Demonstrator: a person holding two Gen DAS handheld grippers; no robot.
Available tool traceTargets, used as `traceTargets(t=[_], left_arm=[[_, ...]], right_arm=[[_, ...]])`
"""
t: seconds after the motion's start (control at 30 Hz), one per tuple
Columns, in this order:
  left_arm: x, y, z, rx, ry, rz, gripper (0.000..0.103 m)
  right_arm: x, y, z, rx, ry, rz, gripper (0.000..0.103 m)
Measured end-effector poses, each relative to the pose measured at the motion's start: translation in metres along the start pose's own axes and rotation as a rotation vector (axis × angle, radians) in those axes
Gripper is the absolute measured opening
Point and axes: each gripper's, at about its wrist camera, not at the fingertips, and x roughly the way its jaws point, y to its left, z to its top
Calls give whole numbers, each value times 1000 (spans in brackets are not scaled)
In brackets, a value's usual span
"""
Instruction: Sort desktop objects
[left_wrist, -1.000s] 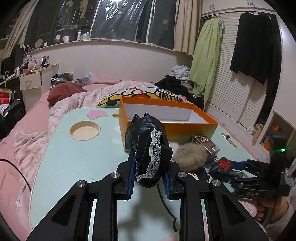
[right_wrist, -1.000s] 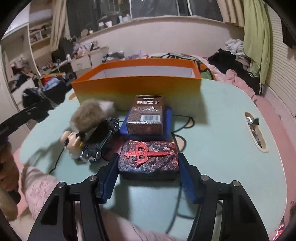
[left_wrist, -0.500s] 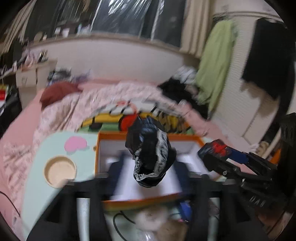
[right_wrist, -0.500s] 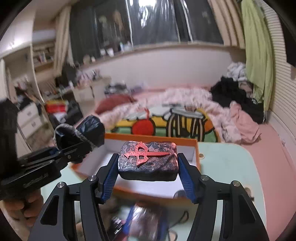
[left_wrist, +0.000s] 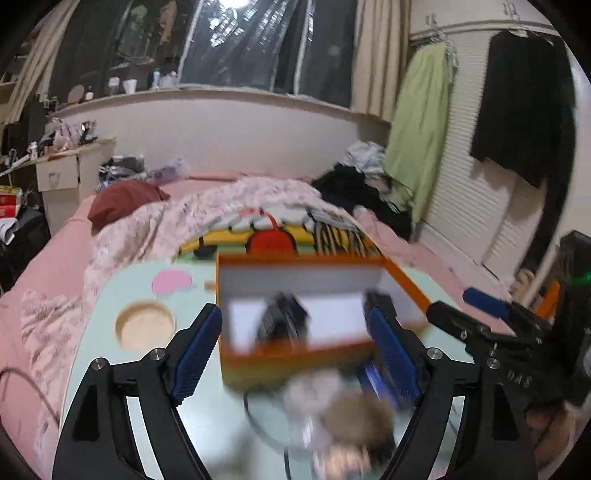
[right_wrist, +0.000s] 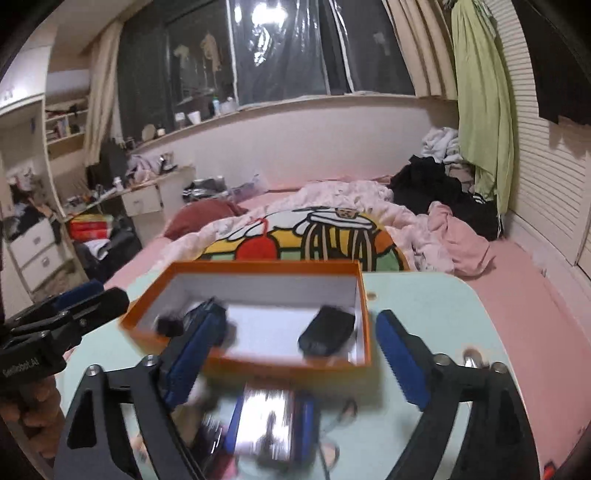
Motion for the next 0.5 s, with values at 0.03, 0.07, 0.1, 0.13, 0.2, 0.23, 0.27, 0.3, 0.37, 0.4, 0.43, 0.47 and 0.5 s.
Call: traceTargets(t=[0.03,0.07,0.1,0.13,0.2,0.23,0.27,0.3,0.37,0.4,0.43,0.47,0.5], left_arm=[[-8,-2,-14,20,26,-7,82],[-12,-3,-25,40,47,-2,83],[-17,-5,-40,63,68,10,83],[-20,-7,-55,87,94,25,83],[-18,-7,-83,97,141,62,83],[-14,-8,-93,91,163,72,83],[-5,-8,-104,86,200,75,83],[-4,-10,-108,111,171,94,88],[0,-17,-113,147,143,142,91],[1,-17,-112,148,149,138,92],[2,-16,-111,149,153,132,93],[3,-16,-111,150,150,131,93],[3,-16,-111,149,147,132,94]], right_arm=[[-5,1,-10,-10,29,4,91],[-10,2,-24,-22,61,2,93],[-12,2,-36,-27,89,-7,93],[-13,3,-47,-29,120,-17,94],[-11,5,-67,-28,188,-31,94],[-6,7,-78,-30,237,-34,94],[-1,7,-85,-33,269,-32,94],[5,9,-92,-38,302,-35,94],[6,13,-94,-73,294,-64,97],[6,12,-94,-70,302,-47,99],[8,10,-94,-73,313,-39,103],[8,8,-94,-73,311,-39,103],[7,7,-94,-75,307,-36,103]])
